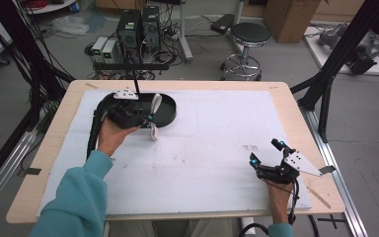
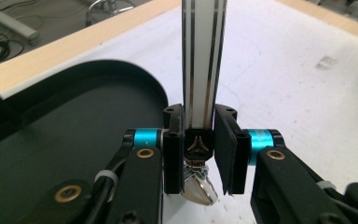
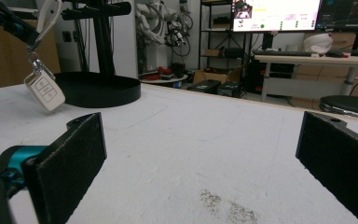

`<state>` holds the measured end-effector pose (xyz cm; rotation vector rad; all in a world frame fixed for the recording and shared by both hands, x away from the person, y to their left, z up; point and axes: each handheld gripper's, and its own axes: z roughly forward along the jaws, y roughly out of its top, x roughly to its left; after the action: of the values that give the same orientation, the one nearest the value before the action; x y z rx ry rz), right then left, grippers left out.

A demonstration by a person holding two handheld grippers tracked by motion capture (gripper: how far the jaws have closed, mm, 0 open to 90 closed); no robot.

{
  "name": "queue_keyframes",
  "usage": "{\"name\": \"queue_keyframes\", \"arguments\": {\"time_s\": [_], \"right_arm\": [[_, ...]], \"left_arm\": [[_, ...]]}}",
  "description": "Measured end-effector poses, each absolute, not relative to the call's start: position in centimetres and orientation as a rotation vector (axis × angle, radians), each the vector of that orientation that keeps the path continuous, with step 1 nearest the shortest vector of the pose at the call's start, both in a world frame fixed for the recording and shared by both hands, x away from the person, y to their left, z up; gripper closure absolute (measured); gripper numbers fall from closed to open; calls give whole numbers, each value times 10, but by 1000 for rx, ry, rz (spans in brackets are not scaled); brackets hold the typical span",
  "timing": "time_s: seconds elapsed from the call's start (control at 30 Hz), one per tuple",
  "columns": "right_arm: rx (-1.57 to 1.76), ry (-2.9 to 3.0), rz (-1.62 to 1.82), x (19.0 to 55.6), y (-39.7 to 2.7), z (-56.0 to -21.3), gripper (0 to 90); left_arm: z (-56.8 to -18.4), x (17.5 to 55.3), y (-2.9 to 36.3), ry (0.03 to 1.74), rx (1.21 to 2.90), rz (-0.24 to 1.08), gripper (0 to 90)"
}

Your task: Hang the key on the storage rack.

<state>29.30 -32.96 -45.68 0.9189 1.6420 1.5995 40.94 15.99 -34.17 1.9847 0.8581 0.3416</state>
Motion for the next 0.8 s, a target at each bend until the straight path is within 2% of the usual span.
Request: {"name": "queue_keyframes", "arguments": {"time_s": [0.8], "right_arm": [[919,1641,1599,293,-329,-457,9]], "left_arm": [[-310,447,154,797,1863,347,740]]}}
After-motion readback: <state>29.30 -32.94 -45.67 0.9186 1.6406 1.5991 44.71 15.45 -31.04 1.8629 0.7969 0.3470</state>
